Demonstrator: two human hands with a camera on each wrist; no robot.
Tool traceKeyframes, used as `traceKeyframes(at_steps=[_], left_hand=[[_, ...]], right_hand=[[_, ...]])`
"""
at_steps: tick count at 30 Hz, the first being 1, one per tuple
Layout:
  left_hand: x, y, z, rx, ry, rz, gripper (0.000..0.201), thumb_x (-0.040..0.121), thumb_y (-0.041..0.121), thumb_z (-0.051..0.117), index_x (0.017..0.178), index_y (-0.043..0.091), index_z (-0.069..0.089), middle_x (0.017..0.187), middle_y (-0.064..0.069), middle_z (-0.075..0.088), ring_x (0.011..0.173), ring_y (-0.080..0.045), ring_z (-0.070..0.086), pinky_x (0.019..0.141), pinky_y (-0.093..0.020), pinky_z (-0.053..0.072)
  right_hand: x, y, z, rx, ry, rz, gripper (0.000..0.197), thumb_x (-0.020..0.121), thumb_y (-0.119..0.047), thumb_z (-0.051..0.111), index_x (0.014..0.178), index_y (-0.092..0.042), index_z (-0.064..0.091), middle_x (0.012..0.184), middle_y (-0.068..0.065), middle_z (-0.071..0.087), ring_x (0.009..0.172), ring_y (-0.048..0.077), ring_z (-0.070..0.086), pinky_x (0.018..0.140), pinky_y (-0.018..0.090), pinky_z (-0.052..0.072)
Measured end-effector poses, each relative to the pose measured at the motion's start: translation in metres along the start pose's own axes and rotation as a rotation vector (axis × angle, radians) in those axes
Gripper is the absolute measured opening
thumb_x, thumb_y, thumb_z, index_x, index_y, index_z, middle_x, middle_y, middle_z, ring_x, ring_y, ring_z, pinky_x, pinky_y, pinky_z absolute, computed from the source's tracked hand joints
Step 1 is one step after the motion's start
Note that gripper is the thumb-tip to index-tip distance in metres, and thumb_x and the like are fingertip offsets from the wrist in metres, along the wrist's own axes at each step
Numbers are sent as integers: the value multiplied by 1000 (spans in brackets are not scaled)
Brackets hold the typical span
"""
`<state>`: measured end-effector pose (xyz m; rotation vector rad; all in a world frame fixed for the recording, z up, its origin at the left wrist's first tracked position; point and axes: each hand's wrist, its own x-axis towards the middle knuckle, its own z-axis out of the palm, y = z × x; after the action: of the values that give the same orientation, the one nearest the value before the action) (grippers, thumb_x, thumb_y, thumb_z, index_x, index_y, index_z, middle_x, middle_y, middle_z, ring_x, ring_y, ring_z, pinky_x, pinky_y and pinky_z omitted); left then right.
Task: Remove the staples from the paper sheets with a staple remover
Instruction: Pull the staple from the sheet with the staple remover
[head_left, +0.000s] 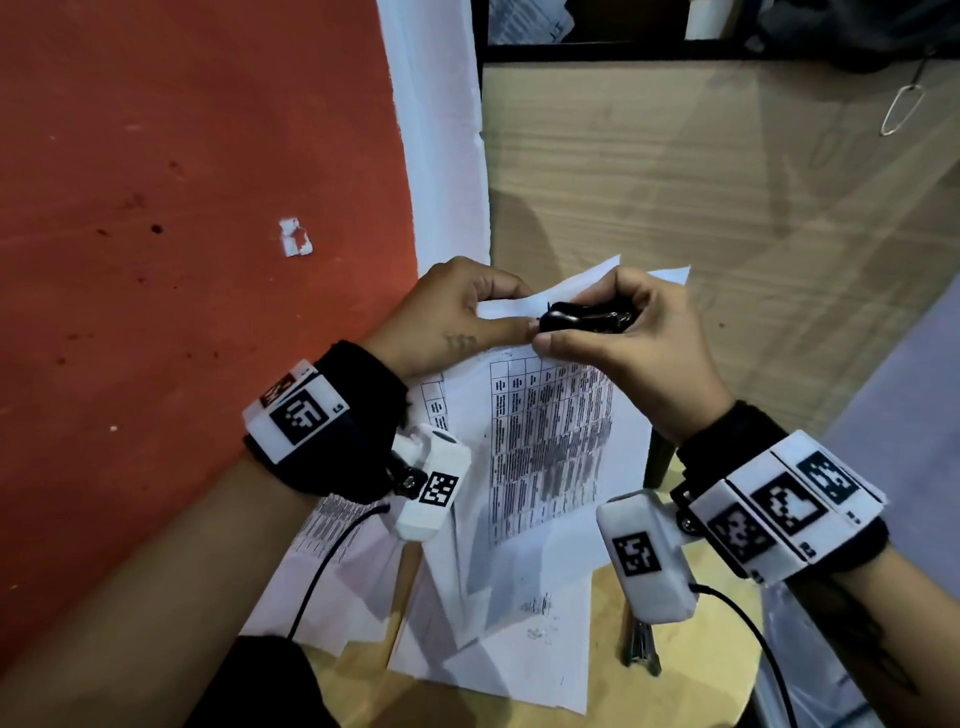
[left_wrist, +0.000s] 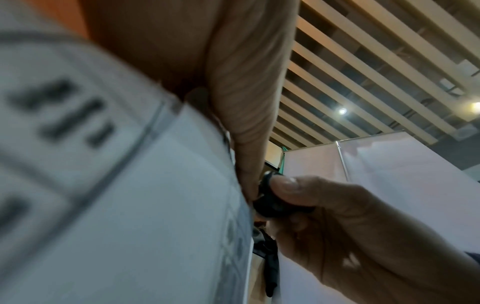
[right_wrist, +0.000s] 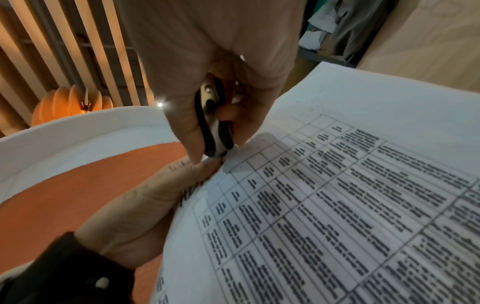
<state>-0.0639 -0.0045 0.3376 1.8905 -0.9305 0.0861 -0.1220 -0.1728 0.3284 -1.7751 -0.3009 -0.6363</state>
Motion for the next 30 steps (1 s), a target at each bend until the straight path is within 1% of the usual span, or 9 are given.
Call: traceKeyframes(at_steps=[3, 8, 12, 14, 17, 20, 24, 26, 30], left_hand=[[2, 0, 2, 34, 8, 7, 33, 70, 46, 67, 85, 17, 71, 77, -10, 69, 72, -7, 55, 71, -34, 40], [2, -3, 2, 50, 11, -7, 26, 74, 40, 68, 87, 18, 72, 85, -12, 72, 80, -11, 58, 80, -43, 48], [2, -6, -1, 39, 34, -26, 37, 70, 41, 73, 85, 7, 71, 86, -18, 71, 78, -16, 59, 81, -46, 49], [3, -11, -2, 74, 50, -53, 36, 67, 42, 72, 82, 10, 70, 80, -12, 72, 74, -13, 59, 78, -44, 50], [1, -19, -7, 178, 123, -91, 31, 62, 48, 63, 81, 25, 68, 74, 4, 72, 71, -13, 66, 80, -40, 52], [-2, -26, -13, 272, 143, -88, 39, 62, 48, 58, 81, 17, 71, 80, -6, 73, 80, -27, 69, 79, -46, 53], [-1, -37, -15, 297, 123, -91, 40, 64, 48, 58, 80, 14, 72, 82, -4, 74, 82, -27, 69, 80, -47, 52], [1, -43, -15, 285, 90, -106, 44, 65, 50, 58, 83, 13, 72, 85, -6, 74, 87, -29, 69, 82, -48, 52], [1, -55, -15, 229, 54, -142, 46, 67, 52, 62, 77, 9, 70, 79, -11, 72, 72, -20, 65, 75, -38, 50]], right_hand=[[0, -2, 2, -84, 28, -69, 32, 56, -7, 85, 65, -18, 57, 68, 0, 64, 64, 12, 61, 64, 31, 53], [-4, -5, 6, -499, 46, -479, 16, 62, -4, 69, 73, -4, 57, 72, 0, 50, 66, 14, 46, 57, 26, 36], [-4, 1, 4, -587, 36, -532, 12, 66, -5, 66, 73, -4, 56, 73, -1, 45, 65, 17, 44, 55, 31, 37], [-6, 13, 3, -656, 27, -513, 12, 67, -7, 64, 73, -5, 54, 73, 5, 49, 64, 21, 45, 53, 36, 38], [-15, 44, -4, -710, 17, -370, 18, 64, -6, 71, 74, -8, 56, 74, 6, 54, 67, 23, 50, 58, 35, 37], [-27, 81, -17, -694, -10, -137, 23, 59, -3, 79, 76, -4, 62, 77, 10, 61, 73, 28, 57, 63, 28, 33], [-37, 130, -24, -697, -60, 143, 27, 59, -6, 81, 78, -6, 63, 83, 11, 64, 80, 28, 59, 68, 32, 41], [-40, 144, -24, -683, -92, 282, 28, 61, -4, 82, 82, -7, 63, 84, 7, 66, 77, 20, 61, 65, 26, 41], [-42, 147, -23, -94, -65, 497, 30, 66, 9, 76, 79, -13, 60, 67, -7, 64, 61, 2, 57, 51, 7, 42]])
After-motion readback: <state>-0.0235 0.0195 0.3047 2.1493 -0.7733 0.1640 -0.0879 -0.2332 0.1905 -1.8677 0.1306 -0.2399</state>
